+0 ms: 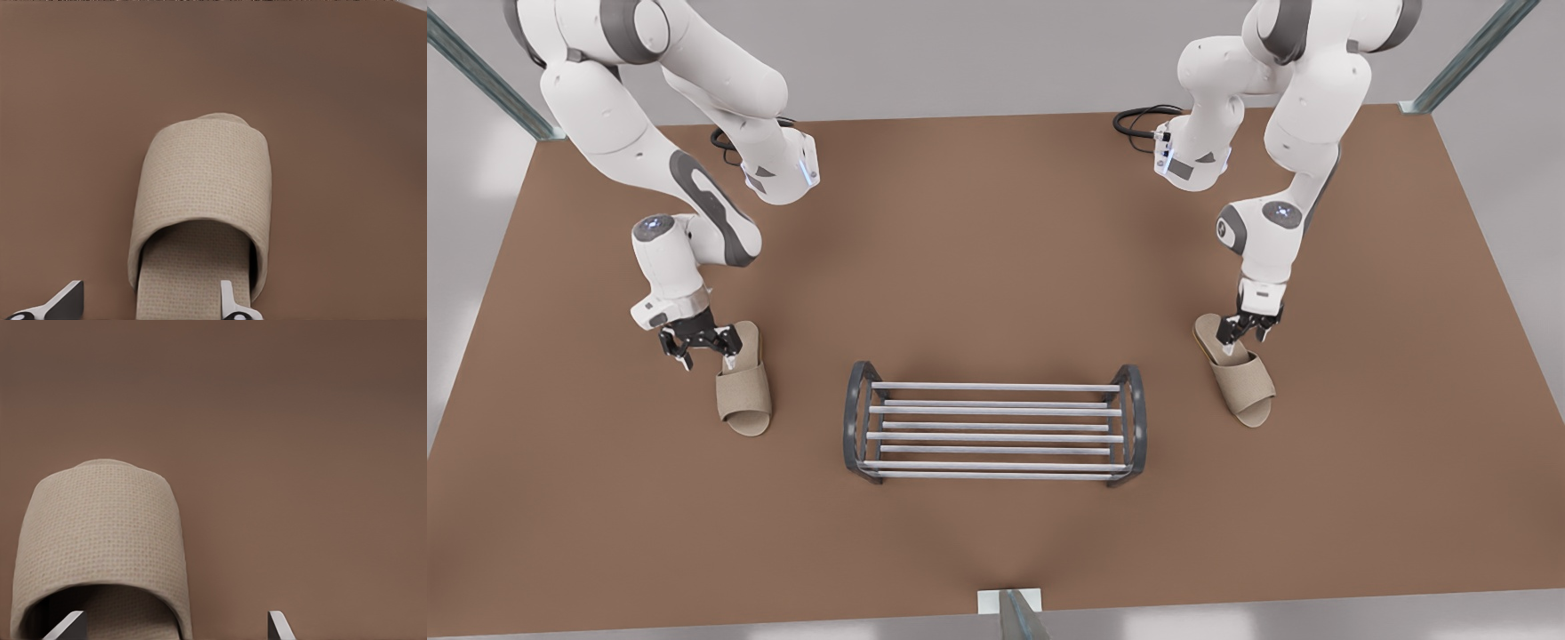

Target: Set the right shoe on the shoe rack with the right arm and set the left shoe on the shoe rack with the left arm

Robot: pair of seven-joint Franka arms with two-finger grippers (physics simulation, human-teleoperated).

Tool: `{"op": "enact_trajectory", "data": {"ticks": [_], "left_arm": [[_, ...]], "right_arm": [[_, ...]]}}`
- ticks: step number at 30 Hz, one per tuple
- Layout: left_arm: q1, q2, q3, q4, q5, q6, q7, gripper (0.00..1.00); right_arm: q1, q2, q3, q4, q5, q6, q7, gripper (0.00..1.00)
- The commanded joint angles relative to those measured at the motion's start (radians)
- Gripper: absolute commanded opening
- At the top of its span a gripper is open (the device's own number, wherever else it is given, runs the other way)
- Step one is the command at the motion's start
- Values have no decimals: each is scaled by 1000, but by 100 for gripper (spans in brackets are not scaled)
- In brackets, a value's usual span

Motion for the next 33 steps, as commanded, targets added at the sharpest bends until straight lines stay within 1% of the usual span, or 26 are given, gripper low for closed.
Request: {"op": "enact_trajectory", "data": {"ticks": [1,9,11,20,22,23,27,28,29,31,32,33], "left_arm": [[0,3,5,4,0,0,33,99],[1,38,6,56,0,2,33,99],[-33,46,62,58,3,2,41,99],[-36,63,63,82,3,6,41,99],[-36,63,63,89,3,6,41,91],[-36,63,63,89,3,8,41,89],[-34,61,65,89,3,6,41,53],[-31,58,66,89,3,6,41,41],[-28,57,66,89,2,6,41,34],[-22,54,68,90,0,6,41,30],[-34,52,102,90,-1,8,41,28],[-34,52,102,96,-1,6,41,25]], "right_arm": [[-13,9,0,3,-29,2,-57,100],[-38,55,0,49,-61,2,-57,100],[-41,65,0,57,-69,2,-57,100],[-44,77,0,69,-69,2,-59,100],[-44,80,0,69,-69,2,-59,100],[-44,85,0,77,-69,2,-59,100],[-44,98,0,85,-69,2,-59,100],[-44,98,0,83,-69,2,-59,100],[-44,100,0,85,-69,2,-59,100],[-42,101,0,85,-69,2,-59,100],[-42,106,0,89,-70,2,-60,100],[-42,114,0,98,-70,2,-59,100]]}}
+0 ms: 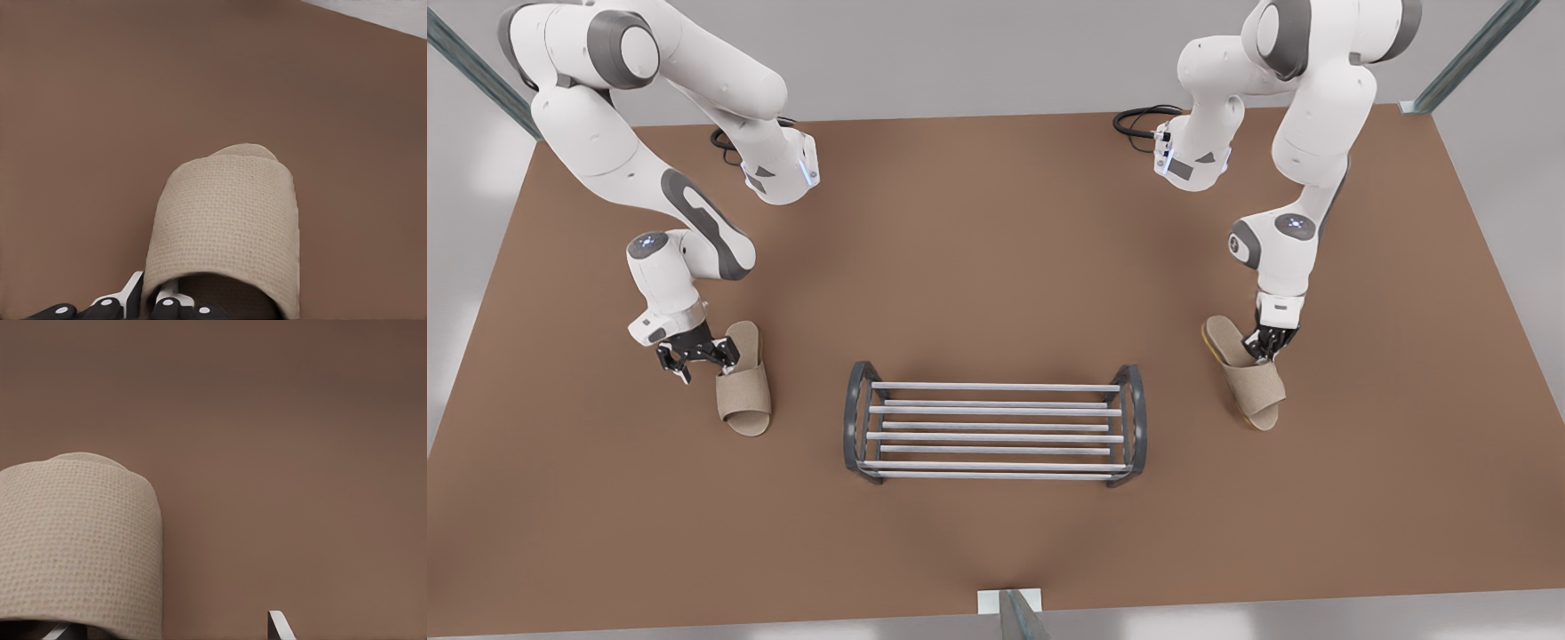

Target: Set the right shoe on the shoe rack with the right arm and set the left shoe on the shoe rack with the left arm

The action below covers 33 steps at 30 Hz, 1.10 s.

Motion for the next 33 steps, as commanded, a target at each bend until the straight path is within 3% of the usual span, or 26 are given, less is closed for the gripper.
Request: {"op": "enact_trajectory", "data": {"ticks": [1,8,10,12,20,22,25,26,27,29,33], "left_arm": [[-2,-1,7,4,-1,-1,4,23],[-18,-36,-2,70,-58,-18,1,21],[-25,-40,-2,162,-59,-126,0,21],[-42,-53,4,336,-59,-392,-7,21],[-93,-52,10,710,-4,-878,-23,21],[-142,-53,2,836,178,-1024,-241,21],[-176,-79,-48,842,196,-1055,-275,21],[-176,-81,-73,851,196,-1068,-287,21],[-177,-83,-90,854,196,-1070,-303,21],[-194,-83,-104,917,202,-1142,-333,21],[-291,-73,-104,980,344,-1199,-491,21]], "right_arm": [[-1,4,0,5,0,-1,-11,100],[-1,22,0,22,-1,-1,-11,100],[1,25,0,26,-1,-1,-9,100],[-1,34,0,36,-3,-1,-9,100],[-36,41,2,39,-55,-1,-9,100],[-35,42,2,39,-55,-1,-6,100],[-33,44,6,40,-55,-1,6,100],[-33,44,5,40,-55,-1,8,99],[-35,47,6,40,-55,-1,9,88],[-38,47,6,40,-55,-1,11,77],[-44,47,6,40,-55,-1,12,71]]}}
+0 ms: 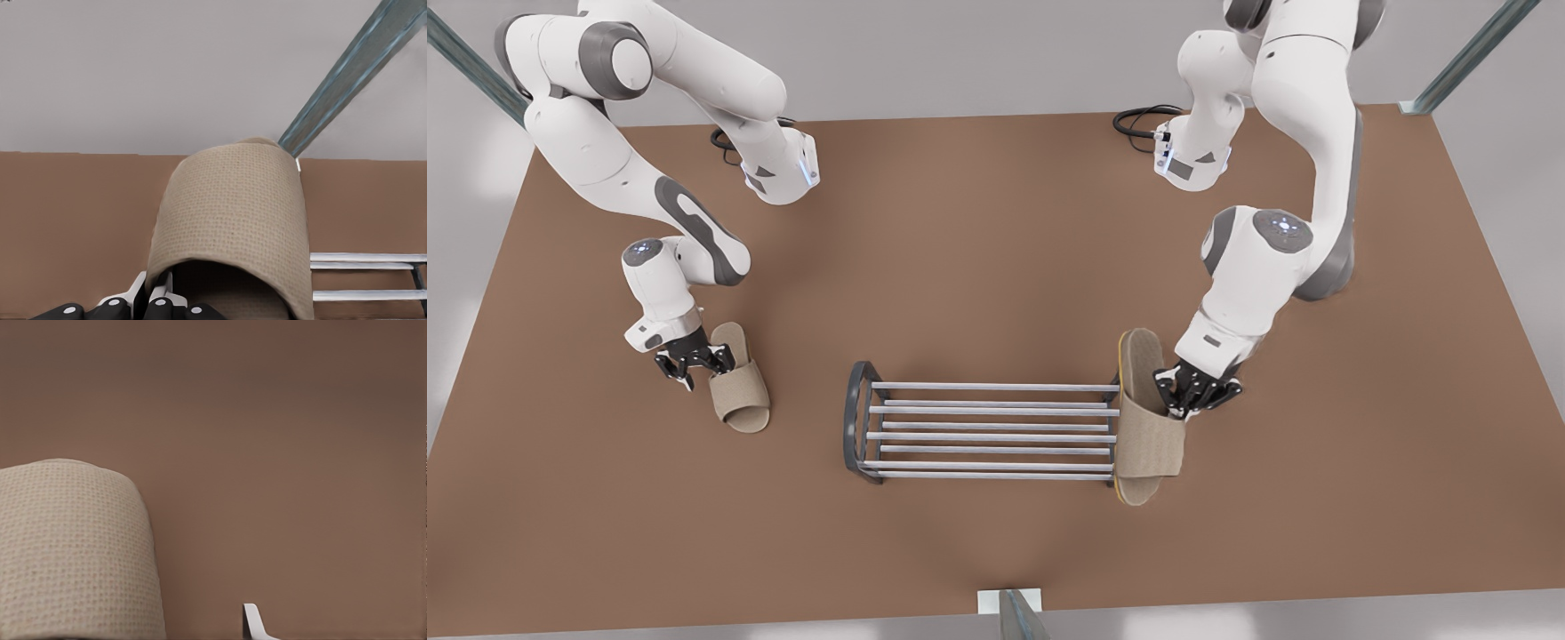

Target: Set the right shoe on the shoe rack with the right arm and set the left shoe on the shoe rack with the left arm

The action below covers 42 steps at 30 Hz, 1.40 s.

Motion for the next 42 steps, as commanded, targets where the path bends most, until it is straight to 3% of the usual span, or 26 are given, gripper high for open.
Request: {"op": "enact_trajectory", "data": {"ticks": [1,5,7,15,19,28,32,35,38,39,42], "left_arm": [[-43,7,0,30,85,-144,-355,21],[-178,34,4,34,361,-144,-648,21],[-215,54,4,31,442,-144,-737,21],[-239,146,5,68,685,-104,-887,21],[-255,172,5,70,717,-102,-938,21],[-252,188,7,41,817,-27,-1011,21],[-252,189,7,10,880,-24,-1056,21],[-252,181,5,-4,898,-24,-1059,21],[-252,180,5,-4,898,-26,-1059,21],[-250,180,5,-2,900,-26,-1051,100],[-255,171,4,-28,900,-29,-1051,100]], "right_arm": [[-3,0,0,0,0,-1,10,70],[-15,0,3,-1,0,-1,10,69],[-75,1,55,-1,0,-1,12,65],[-96,1,76,-1,0,-1,62,21],[-156,0,138,-3,0,-1,94,21],[-162,-37,182,57,0,-27,237,21],[-164,-100,218,302,2,-423,246,21],[-239,-134,325,463,7,-712,245,21],[-239,-212,346,574,8,-931,243,21],[-239,-220,353,620,10,-1017,240,21],[-253,-287,360,695,40,-1245,236,21]]}}
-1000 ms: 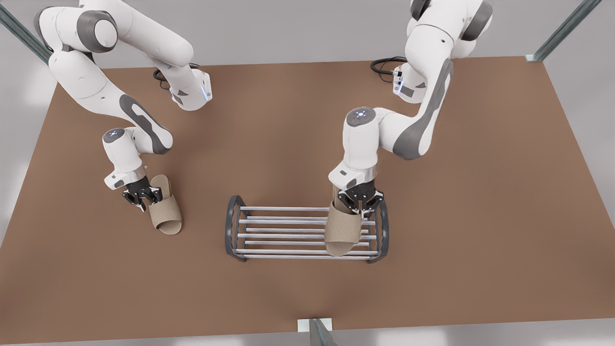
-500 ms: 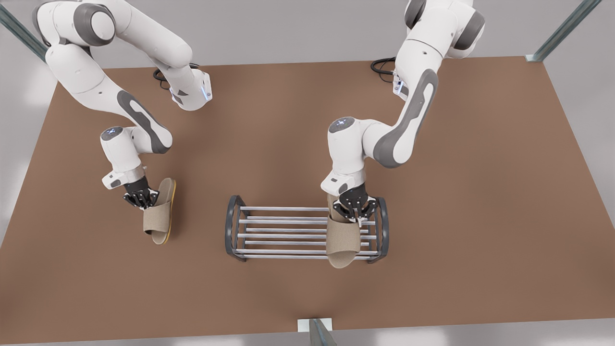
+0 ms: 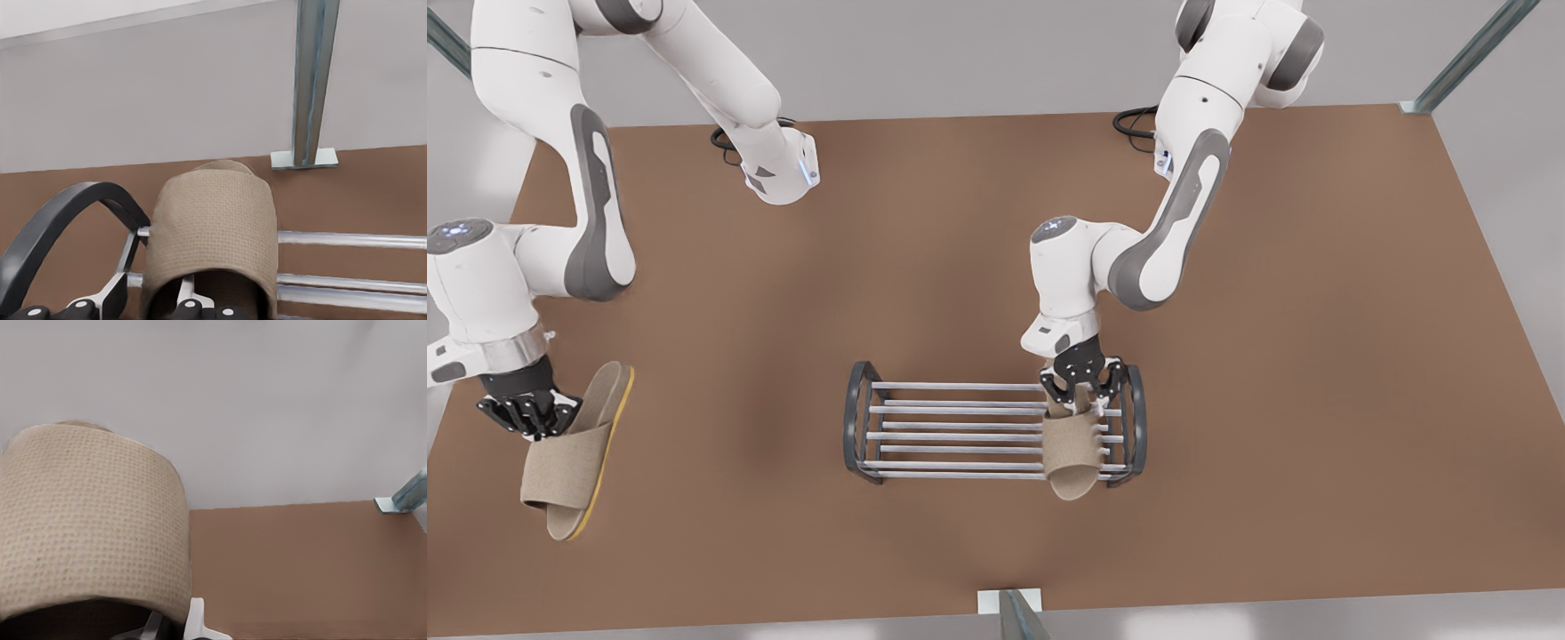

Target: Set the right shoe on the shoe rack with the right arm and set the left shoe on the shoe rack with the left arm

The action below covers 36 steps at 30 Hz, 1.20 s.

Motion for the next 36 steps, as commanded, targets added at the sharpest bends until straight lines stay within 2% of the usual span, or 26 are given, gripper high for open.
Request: {"op": "enact_trajectory", "data": {"ticks": [1,3,6,7,8,9,10,11,12,13,14,15,16,17,18,21,24,30,32,34,36], "left_arm": [[-8,-15,-5,-23,8,-7,-159,100],[-8,-66,-49,-81,5,-39,-183,100],[1,-130,-149,-91,-13,-205,-188,100],[2,-152,-184,-46,-132,-318,-127,100],[31,-175,-178,124,-386,-554,112,100],[186,-195,-181,276,-582,-763,569,100],[340,-196,-183,311,-648,-857,976,100],[386,-192,-181,311,-658,-888,1004,100],[418,-189,-174,313,-662,-900,1004,100],[459,-183,-175,313,-670,-900,1007,100],[505,-175,-174,313,-777,-898,1053,100],[496,-183,-79,313,-944,-927,1224,100],[513,-239,-11,298,-1075,-932,1239,100],[551,-438,-52,-8,-1061,-637,1240,100],[555,-436,-57,0,-986,-650,1225,100],[561,-410,-56,-5,-983,-658,1125,100],[552,-345,-59,40,-980,-644,1125,100],[553,-313,-59,55,-980,-645,1125,100],[555,-313,-57,55,-980,-647,1125,100],[555,-311,-57,55,-978,-648,1127,100],[555,-311,-59,55,-971,-648,1127,100]], "right_arm": [[-2,-45,3,21,44,-422,58,21],[1,-99,14,17,90,-511,65,21],[15,-99,55,17,91,-566,113,21],[37,-65,69,40,90,-562,153,21],[93,-8,69,104,81,-559,184,21],[132,45,66,176,73,-563,193,21],[162,70,60,222,70,-571,196,21],[187,103,58,285,30,-597,251,21],[245,183,57,455,-18,-752,294,21],[299,211,55,526,-64,-824,360,21],[353,208,38,528,-67,-839,414,21],[428,209,3,567,-91,-872,464,21],[512,211,-47,592,-101,-887,521,21],[612,211,-104,627,-101,-918,581,21],[693,211,-143,633,-101,-922,659,21],[926,280,-337,739,-99,-936,760,21],[1100,358,-471,836,-97,-936,883,21],[1163,394,-486,857,-97,-924,984,21],[1199,430,-499,859,-97,-856,1044,21],[1244,467,-545,916,-97,-855,1058,21],[1249,467,-545,917,-97,-833,1070,21]]}}
